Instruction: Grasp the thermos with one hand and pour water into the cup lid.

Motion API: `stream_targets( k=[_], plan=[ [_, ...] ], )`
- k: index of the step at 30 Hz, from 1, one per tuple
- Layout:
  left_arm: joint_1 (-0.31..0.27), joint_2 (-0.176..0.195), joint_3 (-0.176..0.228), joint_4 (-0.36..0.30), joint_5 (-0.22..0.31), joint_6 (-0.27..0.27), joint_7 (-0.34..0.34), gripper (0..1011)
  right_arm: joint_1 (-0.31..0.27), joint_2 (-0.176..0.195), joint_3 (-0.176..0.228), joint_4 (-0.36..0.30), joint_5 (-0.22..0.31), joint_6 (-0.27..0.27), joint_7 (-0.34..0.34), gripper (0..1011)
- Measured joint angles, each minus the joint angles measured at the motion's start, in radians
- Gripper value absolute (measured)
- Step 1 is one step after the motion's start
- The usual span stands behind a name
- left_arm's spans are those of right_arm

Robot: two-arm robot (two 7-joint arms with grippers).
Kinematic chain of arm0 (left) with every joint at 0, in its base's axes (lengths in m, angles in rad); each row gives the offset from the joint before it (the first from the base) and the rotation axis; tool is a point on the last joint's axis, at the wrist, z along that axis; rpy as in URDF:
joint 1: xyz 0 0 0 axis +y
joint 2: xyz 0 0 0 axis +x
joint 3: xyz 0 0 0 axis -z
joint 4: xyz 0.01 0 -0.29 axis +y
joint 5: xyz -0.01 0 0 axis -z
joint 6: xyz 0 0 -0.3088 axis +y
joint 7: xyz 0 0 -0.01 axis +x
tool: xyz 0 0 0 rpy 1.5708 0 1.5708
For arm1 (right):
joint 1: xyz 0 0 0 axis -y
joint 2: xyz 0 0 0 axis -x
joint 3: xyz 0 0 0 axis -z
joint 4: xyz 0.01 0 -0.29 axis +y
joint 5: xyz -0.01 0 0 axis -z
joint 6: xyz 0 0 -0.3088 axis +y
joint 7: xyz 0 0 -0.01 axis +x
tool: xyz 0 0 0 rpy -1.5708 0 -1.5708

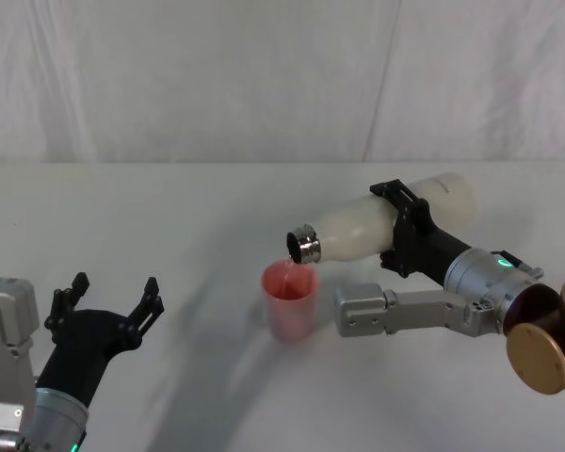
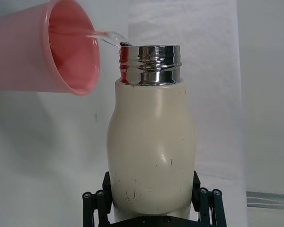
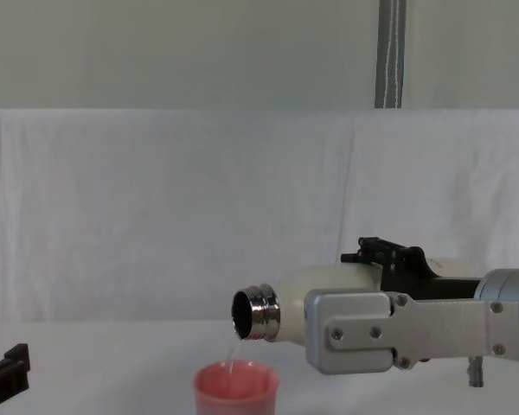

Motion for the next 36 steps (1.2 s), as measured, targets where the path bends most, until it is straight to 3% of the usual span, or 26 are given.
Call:
stream_targets(
  k=[36],
  plan=[
    [0.0,0.0,0.0,0.0,0.0,0.0,0.0,1001,0.005,0.002,0.0,-0.002,-0.002,0.005,0.01,950]
  ],
)
